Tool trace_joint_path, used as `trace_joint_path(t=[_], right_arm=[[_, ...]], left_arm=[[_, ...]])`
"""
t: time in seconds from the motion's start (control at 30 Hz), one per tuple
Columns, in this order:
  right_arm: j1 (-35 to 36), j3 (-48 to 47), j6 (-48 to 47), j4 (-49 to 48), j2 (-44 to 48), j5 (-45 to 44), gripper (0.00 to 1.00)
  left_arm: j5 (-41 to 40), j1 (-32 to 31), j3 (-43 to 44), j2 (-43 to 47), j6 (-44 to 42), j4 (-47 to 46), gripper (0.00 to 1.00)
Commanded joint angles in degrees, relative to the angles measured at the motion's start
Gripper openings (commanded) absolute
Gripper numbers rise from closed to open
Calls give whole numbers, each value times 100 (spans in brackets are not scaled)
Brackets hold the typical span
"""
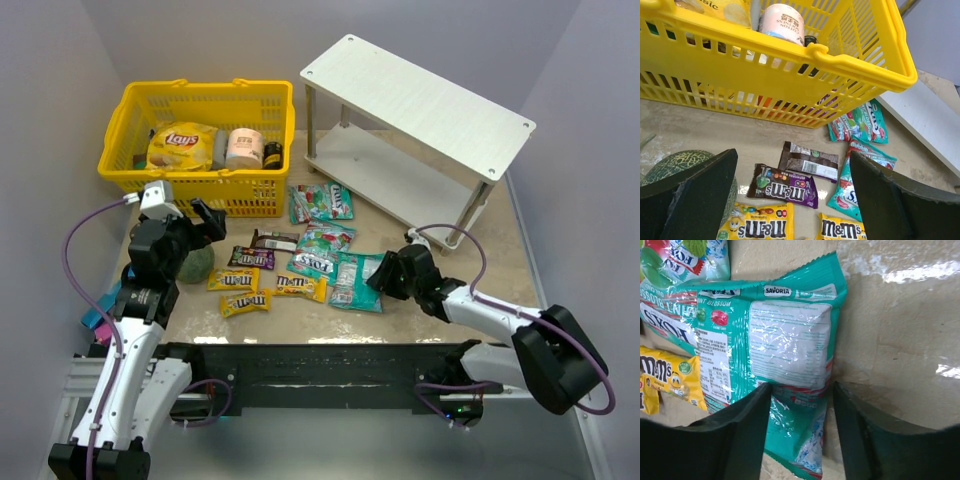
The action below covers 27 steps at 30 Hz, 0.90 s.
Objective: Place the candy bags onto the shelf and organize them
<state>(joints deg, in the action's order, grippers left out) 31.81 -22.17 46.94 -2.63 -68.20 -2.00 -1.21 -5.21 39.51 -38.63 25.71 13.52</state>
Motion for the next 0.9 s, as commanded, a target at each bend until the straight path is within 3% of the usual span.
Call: trace_joint_path(t=[0.0, 0.1, 0.2, 0.43, 0.87], right_arm=[[-17, 55, 87, -106, -97, 139, 38], [-17, 29, 105, 25, -18, 86, 16], [-17, -85, 52, 245, 202, -37, 0], [-8, -717, -526, 940, 799, 85, 0], [-17, -3299, -1591, 1678, 1090, 630, 0]], left_arm=[[218, 29, 31, -21, -102, -60, 100], [235, 29, 31, -22, -93, -60, 100], [227, 29, 31, -39, -93, -60, 99], [244, 29, 31, -74, -84, -42, 100], [262, 29, 48, -127, -75, 19, 100]])
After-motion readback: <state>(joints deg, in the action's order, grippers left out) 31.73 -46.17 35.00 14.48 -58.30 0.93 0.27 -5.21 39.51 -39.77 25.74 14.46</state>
